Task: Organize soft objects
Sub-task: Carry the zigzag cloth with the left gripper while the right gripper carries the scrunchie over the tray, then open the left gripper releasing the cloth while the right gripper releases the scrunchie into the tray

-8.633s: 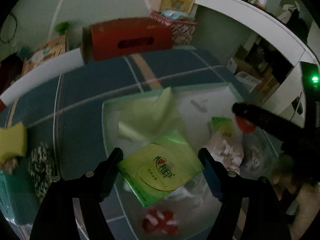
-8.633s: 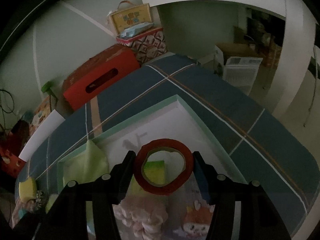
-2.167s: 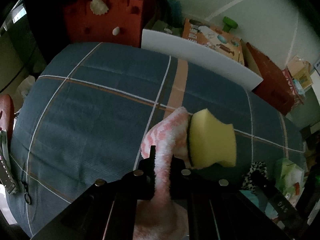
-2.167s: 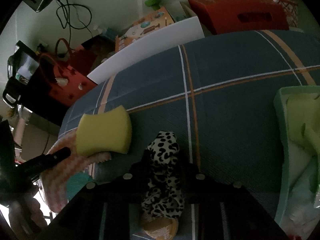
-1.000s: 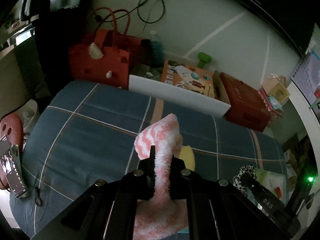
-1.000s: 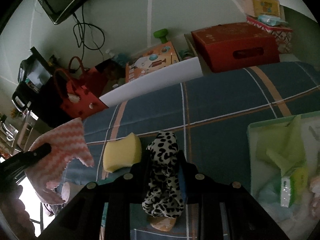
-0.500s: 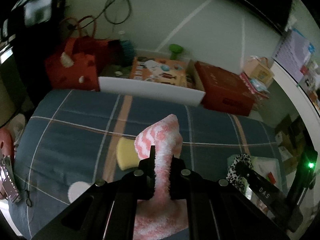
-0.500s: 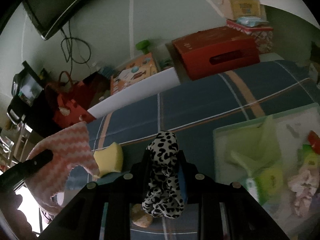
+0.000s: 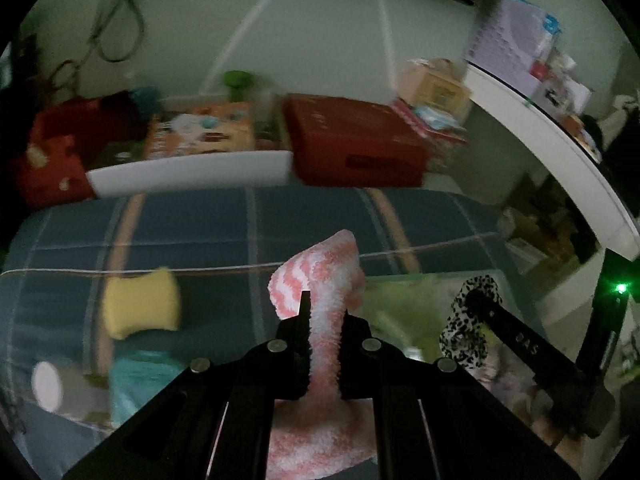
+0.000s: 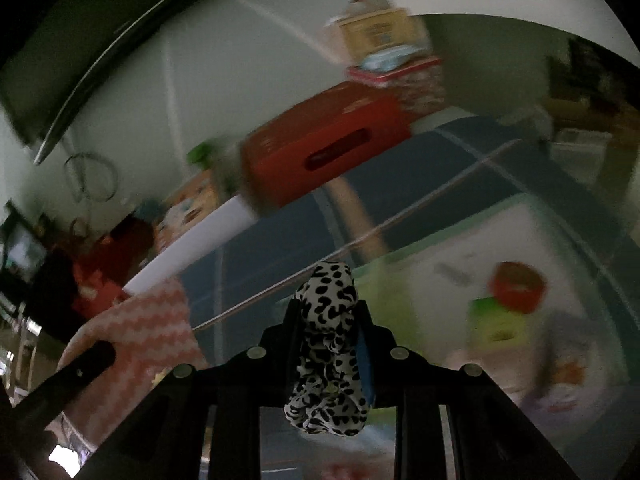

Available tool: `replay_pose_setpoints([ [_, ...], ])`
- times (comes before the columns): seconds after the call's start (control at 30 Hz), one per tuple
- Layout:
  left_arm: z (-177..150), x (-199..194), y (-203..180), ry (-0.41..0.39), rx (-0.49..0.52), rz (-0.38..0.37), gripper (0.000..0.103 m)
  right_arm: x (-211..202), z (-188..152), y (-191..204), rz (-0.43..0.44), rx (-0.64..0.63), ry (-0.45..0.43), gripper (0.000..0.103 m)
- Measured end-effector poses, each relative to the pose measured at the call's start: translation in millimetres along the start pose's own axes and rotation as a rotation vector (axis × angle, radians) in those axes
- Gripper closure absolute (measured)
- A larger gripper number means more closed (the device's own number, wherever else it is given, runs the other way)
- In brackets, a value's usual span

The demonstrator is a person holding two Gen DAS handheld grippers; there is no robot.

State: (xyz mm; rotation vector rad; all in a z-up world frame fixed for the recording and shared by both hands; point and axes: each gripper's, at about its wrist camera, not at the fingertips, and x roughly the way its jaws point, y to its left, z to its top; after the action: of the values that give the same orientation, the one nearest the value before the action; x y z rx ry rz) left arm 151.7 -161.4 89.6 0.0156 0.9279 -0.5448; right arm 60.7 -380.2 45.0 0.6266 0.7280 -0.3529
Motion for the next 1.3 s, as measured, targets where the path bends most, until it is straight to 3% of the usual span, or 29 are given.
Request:
replay_pose_setpoints([
  [0.23, -6.1, 26.3, -44.7, 0.024, 0.075, -0.045, 0.095, -10.1, 8.2, -76.1, -0.127, 0.137, -0.033, 0.077],
  [0.37, -9.1, 35.3, -67.4, 0.01, 0.11, -0.083, 0.095, -15.9, 11.7, -100.8, -0.169, 0.179, -0.05, 0.077],
  [0.77, -15.6, 58.8, -112.3, -0.029, 0.187, -0.182, 0.095, -14.3, 12.0, -120.1, -0.205, 0.208, -0.051, 0.076],
  [0.9, -19.6, 77.2, -114.0, -0.01, 0.189, -0.164, 0.095, -10.5, 10.8, -121.9, -0.225, 0.208, -0.046, 0.074],
  [1.17, -32.6, 120.5, -99.8, 0.113, 0.156, -0.094, 0.094, 3.6, 9.5, -120.6, -0.255, 0.185, -0.01, 0.07],
  [1.2, -32.2, 120.1, -98.8, 0.116, 0.151, -0.093, 0.09, 3.9, 9.6, -119.7, -0.258, 0.182, -0.008, 0.065],
  [1.27, -31.0, 116.4, -96.6, 0.121, 0.137, -0.095, 0.065, 3.6, 10.1, -116.6, -0.268, 0.173, 0.0, 0.054],
  [1.3, -29.8, 113.9, -94.8, 0.123, 0.126, -0.098, 0.045, 2.8, 10.5, -115.2, -0.27, 0.171, 0.001, 0.046],
])
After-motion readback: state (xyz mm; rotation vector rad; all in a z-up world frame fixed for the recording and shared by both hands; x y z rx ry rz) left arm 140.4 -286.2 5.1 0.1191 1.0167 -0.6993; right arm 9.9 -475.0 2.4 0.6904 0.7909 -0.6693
